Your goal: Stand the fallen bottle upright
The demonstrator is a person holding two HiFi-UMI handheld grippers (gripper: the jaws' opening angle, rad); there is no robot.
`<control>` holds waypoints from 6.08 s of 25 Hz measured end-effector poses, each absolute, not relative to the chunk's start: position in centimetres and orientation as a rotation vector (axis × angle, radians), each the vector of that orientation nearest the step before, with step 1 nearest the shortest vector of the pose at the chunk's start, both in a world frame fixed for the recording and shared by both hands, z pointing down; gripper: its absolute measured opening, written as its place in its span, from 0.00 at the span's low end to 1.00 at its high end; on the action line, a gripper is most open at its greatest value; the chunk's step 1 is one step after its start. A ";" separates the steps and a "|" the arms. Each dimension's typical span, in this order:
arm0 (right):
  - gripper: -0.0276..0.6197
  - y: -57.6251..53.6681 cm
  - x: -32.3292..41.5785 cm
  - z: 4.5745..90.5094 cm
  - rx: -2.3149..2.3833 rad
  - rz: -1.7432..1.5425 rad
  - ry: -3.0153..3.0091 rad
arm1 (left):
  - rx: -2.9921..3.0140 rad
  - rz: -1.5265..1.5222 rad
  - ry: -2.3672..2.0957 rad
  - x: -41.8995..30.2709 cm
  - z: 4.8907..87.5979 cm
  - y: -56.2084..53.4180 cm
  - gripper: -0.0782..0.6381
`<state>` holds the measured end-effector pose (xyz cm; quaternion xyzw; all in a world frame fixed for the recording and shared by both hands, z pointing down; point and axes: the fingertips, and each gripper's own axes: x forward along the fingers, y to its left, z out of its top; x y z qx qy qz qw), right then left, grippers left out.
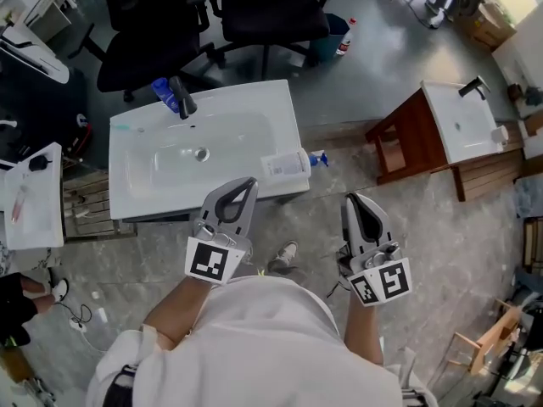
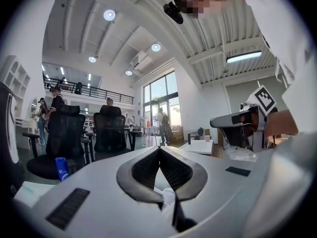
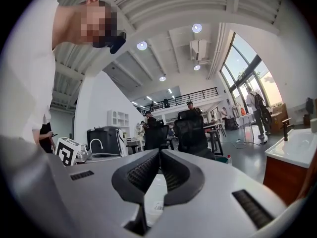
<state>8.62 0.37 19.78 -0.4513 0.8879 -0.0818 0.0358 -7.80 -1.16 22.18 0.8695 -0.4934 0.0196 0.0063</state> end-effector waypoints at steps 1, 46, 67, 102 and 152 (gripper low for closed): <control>0.11 0.1 8.7 20.0 -1.380 -0.256 2.730 | 2.711 0.063 -1.546 -7.8 22.4 -1.4 0.13; 0.11 -7.4 17.3 38.1 -1.212 -0.624 2.746 | 2.687 1.054 -1.382 6.0 42.7 -12.0 0.57; 0.11 -9.7 18.7 47.3 -1.220 -0.763 2.711 | 2.551 1.454 -1.233 8.9 53.7 -15.8 0.81; 0.11 -10.5 20.3 49.7 -1.190 -0.817 2.700 | 2.346 1.692 -1.183 9.2 58.2 -17.5 0.86; 0.11 -10.5 20.0 49.2 -1.190 -0.800 2.714 | 2.579 1.286 -1.273 9.9 53.2 -17.3 0.63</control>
